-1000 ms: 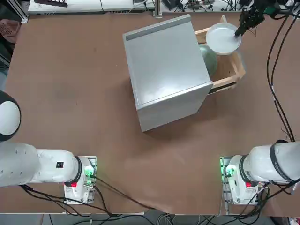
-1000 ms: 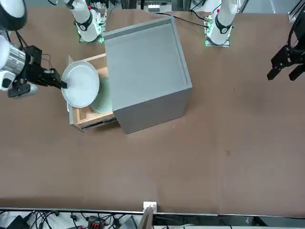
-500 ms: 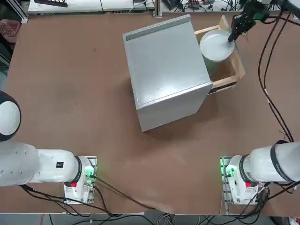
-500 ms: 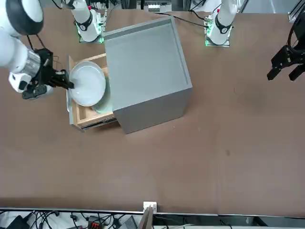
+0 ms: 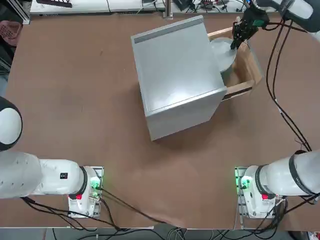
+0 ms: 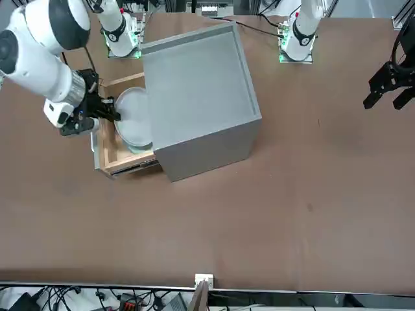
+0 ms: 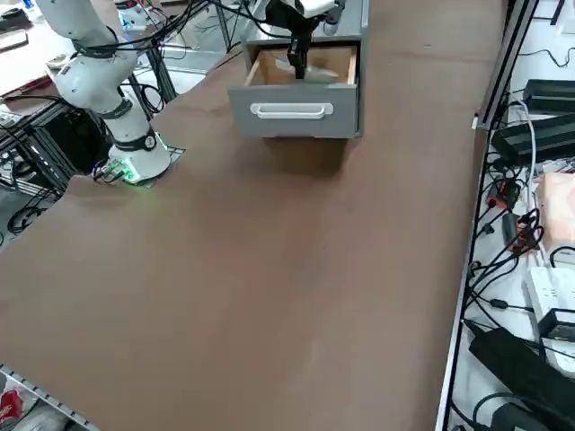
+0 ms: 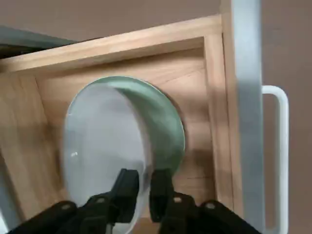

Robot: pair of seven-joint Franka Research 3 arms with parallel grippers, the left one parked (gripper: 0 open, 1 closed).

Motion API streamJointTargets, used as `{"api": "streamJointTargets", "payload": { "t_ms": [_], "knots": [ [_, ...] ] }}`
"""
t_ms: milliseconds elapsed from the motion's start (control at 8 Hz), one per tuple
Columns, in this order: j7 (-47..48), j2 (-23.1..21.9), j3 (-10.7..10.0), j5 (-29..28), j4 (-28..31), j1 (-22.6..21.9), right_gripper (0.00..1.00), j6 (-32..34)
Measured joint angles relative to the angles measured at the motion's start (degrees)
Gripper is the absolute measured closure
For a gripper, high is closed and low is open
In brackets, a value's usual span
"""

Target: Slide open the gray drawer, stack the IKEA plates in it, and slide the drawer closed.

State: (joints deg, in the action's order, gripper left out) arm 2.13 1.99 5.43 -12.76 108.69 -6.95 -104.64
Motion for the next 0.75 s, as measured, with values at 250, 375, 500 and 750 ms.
{"api": "streamJointTargets", "payload": {
  "t_ms": [250,375,500,750],
  "knots": [
    [0.00,0.61,-0.07,0.06,-0.34,-0.06,0.43,-0.85],
    [-0.03,0.61,-0.27,0.17,-1.34,-0.04,0.21,-0.92],
    [-0.06,0.60,-0.82,0.90,-3.01,0.18,0.02,-0.86],
    [-1.98,0.59,-1.90,5.80,-5.91,2.95,0.02,-0.52]
  ]
}}
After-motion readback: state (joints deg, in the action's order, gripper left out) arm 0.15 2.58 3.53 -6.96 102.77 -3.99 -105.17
